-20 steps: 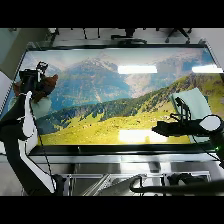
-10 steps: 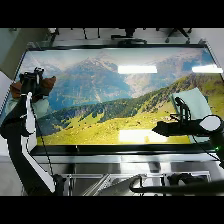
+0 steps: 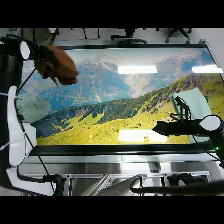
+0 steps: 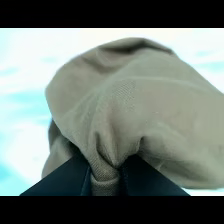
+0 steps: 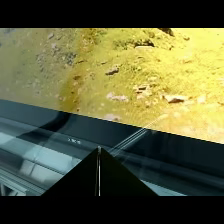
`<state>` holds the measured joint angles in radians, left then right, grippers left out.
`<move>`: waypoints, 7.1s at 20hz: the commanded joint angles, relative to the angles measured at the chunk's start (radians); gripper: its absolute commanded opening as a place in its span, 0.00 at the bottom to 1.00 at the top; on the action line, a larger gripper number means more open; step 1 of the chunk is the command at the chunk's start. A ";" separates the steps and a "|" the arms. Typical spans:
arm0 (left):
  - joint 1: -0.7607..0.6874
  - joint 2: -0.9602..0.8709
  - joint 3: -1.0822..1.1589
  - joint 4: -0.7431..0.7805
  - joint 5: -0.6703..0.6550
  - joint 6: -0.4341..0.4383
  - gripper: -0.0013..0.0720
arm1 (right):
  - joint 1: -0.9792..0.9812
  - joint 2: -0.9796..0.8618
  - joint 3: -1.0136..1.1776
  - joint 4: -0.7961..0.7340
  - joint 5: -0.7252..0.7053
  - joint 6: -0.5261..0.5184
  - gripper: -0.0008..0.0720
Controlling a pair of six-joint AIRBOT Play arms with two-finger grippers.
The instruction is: Fold the shirts.
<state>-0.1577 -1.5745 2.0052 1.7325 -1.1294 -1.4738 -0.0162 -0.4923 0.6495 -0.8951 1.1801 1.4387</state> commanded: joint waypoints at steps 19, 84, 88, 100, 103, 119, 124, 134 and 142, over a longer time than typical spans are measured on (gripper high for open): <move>-0.164 0.269 -0.526 -0.453 -0.414 -0.106 0.96 | 0.015 -0.038 0.000 0.072 0.013 -0.064 0.64; 0.244 -0.376 -0.145 -0.814 -0.413 0.133 0.98 | 0.137 -0.915 1.028 0.079 0.319 -0.119 0.42; 0.229 -0.350 -0.283 -0.765 -0.420 0.176 0.98 | 0.263 -0.655 0.478 0.080 0.099 -0.076 0.43; 0.208 -0.349 -0.297 -0.758 -0.333 0.175 0.98 | 0.552 -0.672 0.078 0.398 -0.692 -0.241 0.81; 0.208 -0.349 -0.297 -0.758 -0.337 0.175 0.98 | 0.549 -0.698 0.148 0.410 -0.710 -0.319 0.18; -0.114 -0.359 -0.299 -0.584 -0.277 0.119 0.98 | -0.010 -0.668 0.442 0.083 -0.068 -0.302 0.03; -0.201 -0.388 -0.297 -0.492 -0.208 0.079 0.28 | -0.009 -0.665 0.442 0.083 -0.038 -0.318 0.03; -0.172 0.081 0.166 -0.497 -0.218 -0.014 0.04 | -0.126 -0.429 1.056 0.253 0.161 -0.317 0.03; -0.068 0.879 -0.168 -0.493 0.303 -0.009 0.04 | -0.148 -0.332 1.510 0.278 0.079 -0.262 0.03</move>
<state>-0.2642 -0.9096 1.9156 1.2331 -0.9951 -1.4921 -0.1596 -0.8665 2.0758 -0.6411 1.2942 1.1591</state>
